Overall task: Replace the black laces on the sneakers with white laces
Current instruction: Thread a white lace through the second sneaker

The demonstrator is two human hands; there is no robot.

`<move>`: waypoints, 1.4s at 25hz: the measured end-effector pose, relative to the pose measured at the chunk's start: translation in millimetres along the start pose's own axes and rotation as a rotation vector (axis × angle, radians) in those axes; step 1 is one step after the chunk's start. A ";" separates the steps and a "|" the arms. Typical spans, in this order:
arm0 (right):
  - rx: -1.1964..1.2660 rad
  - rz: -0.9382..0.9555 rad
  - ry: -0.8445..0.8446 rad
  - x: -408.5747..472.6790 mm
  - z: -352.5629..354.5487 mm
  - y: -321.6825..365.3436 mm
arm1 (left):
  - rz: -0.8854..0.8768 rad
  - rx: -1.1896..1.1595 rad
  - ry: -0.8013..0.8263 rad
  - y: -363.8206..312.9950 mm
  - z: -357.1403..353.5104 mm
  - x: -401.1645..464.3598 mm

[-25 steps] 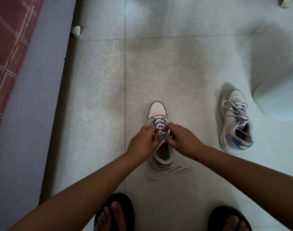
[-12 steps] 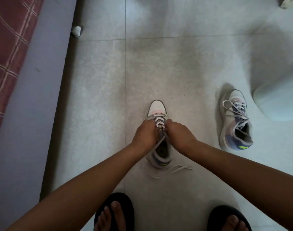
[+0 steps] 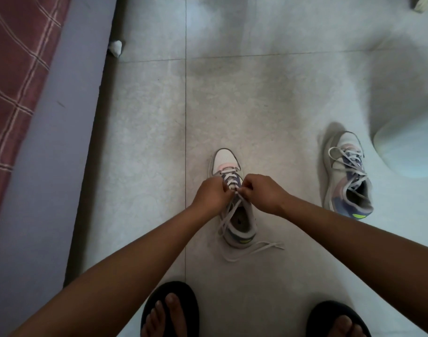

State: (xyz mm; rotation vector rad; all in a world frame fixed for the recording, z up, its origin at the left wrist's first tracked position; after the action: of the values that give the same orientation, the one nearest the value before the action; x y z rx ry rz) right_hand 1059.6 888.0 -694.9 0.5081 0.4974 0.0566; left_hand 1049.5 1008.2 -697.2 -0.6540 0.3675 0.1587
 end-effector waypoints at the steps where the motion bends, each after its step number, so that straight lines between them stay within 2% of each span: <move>1: 0.045 -0.017 0.026 0.2 -0.2 -2.8 | 0.001 0.008 0.010 2.0 0.0 0.8; 4: 0.389 -0.152 0.037 -7.8 -5.1 -16.2 | 0.113 -0.178 -0.022 20.5 -1.9 -3.9; 6: 0.478 -0.194 0.021 -12.8 -7.4 -20.9 | 0.177 -0.287 -0.041 29.4 -4.1 -7.9; 10: 0.213 -0.087 -0.239 -27.7 16.1 -6.9 | 0.213 -0.403 -0.037 42.5 -0.4 -8.0; 11: 0.233 -0.112 -0.222 -36.0 12.5 -2.8 | 0.196 -0.420 -0.021 45.5 0.8 -9.9; 12: 0.352 -0.206 -0.121 -45.8 -0.5 -0.6 | 0.130 -0.390 -0.009 47.2 3.1 -12.7; 13: 0.523 -0.350 0.025 -57.4 -19.3 2.0 | -0.007 -0.287 -0.007 44.7 6.3 -16.1; 15: 0.810 -0.626 0.246 -75.8 -49.6 10.3 | -0.381 0.042 -0.004 29.6 6.4 -19.0; 17: 0.939 -0.734 0.232 -70.7 -55.8 11.2 | -0.646 0.412 0.054 12.7 -2.1 -12.9; 18: 0.962 -0.742 0.197 -66.2 -54.6 10.4 | -0.688 0.533 0.104 8.2 -7.5 -5.2; 20: 0.934 -0.715 0.114 -60.9 -53.5 7.8 | -0.688 0.633 0.215 4.1 -16.5 10.5; 22: 0.873 -0.664 0.044 -59.5 -51.2 5.3 | -0.670 0.610 0.317 4.0 -24.8 20.8; 24: 0.868 -0.623 0.028 -59.6 -49.5 6.4 | -0.633 0.472 0.367 6.6 -27.7 26.0; 26: 0.894 -0.599 0.113 -67.0 -50.2 6.5 | -0.599 0.335 0.368 10.8 -27.0 28.9; 30: 0.902 -0.546 0.375 -91.6 -47.2 -2.7 | -0.618 0.279 0.342 14.6 -26.8 32.5; 33: 0.855 -0.519 0.417 -88.0 -37.6 -9.6 | -0.614 0.265 0.331 15.6 -27.8 32.9; 35: 0.797 -0.435 0.427 -84.8 -36.9 -2.9 | -0.623 0.280 0.326 16.8 -28.9 32.7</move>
State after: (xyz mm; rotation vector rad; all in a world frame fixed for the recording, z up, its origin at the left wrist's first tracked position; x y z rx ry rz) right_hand 967.4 887.5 -686.7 1.1653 1.0489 -0.4779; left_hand 1067.2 1004.3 -740.3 -0.4899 0.4709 -0.5906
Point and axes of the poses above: each hand's wrist, its own x-axis towards the middle knuckle, its own z-axis out of the back of the hand, y = z × x, the point moved 7 cm from there along x, towards the middle knuckle, and after that the axes turned 8 degrees about -y, right-handed, at the moved point
